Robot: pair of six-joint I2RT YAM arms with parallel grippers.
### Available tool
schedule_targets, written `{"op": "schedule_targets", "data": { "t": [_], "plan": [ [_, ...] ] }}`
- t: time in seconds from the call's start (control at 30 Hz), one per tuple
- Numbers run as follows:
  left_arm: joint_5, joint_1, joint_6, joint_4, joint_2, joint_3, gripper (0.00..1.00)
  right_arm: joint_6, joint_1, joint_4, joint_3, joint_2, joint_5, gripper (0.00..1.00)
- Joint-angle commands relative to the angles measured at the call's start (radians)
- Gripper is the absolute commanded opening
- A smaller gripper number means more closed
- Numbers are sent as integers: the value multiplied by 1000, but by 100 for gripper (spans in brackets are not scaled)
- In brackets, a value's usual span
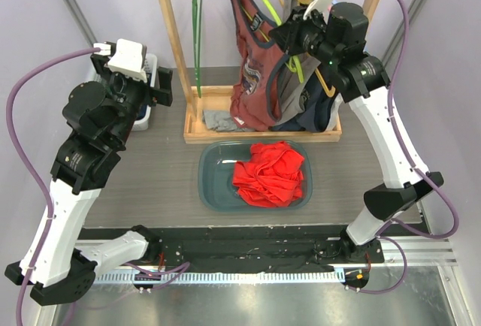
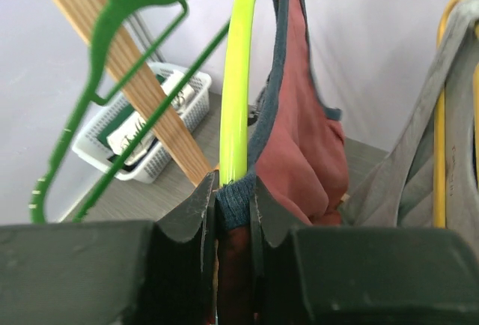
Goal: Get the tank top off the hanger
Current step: Pick up the hanger from the clothesline.
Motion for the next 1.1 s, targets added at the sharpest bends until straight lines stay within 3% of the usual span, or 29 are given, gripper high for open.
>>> {"op": "schedule_targets", "data": {
  "t": [0.0,0.3,0.8,0.87,1.07],
  "plan": [
    [0,6,3,44,-18,8,100,14,1,115,111,-87,-78,1],
    [3,10,-4,44,-23,8,100,67,1,172,30,-227,-166,1],
    [20,17,-27,30,-24,24,100,117,1,134,-401,-506,-255,1],
    [21,17,-31,27,-23,31,100,114,1,132,-392,-535,-260,1],
    [33,23,-50,20,-17,40,100,113,1,120,-125,-514,-302,1]
  ]
}}
